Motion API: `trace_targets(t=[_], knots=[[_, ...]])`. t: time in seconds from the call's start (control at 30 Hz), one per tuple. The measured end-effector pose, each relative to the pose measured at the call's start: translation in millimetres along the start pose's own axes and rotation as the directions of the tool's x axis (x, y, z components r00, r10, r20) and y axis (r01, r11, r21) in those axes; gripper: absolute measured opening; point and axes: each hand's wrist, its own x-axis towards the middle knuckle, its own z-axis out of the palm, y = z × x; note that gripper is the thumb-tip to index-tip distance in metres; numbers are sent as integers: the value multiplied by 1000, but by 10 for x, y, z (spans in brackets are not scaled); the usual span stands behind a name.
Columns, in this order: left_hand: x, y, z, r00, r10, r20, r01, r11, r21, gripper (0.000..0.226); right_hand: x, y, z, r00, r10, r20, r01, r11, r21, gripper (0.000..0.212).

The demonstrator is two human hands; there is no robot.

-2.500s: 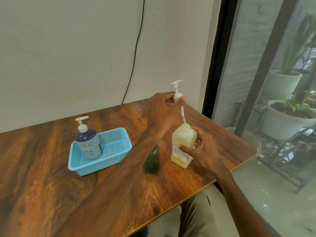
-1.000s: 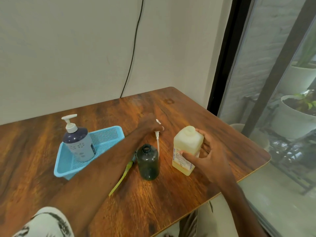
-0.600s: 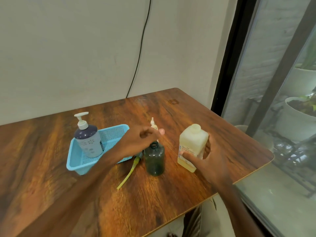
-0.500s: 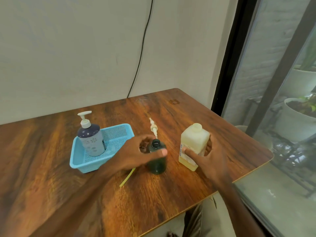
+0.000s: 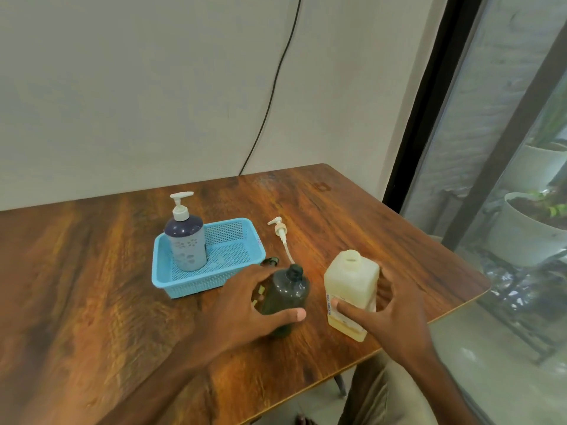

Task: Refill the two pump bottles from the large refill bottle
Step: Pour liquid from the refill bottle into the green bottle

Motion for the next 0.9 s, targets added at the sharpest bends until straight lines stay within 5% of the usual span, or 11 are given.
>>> trace_targets(t=[0.2,0.37,0.9], knots=[[-265,-57,5,997,53,-61,-55,998,-34,80,-67,-191,74,990,-81,120,91,993,-82,74],[-280,-23,-72,981,110,-160,-115,993,-27,92,-5,-305,70,980,-166,109,182,971,-155,75],[-288,171,-205,986,119,-120,-103,986,132,98,150,-283,18,945,-296,142,326,893,-309,82]])
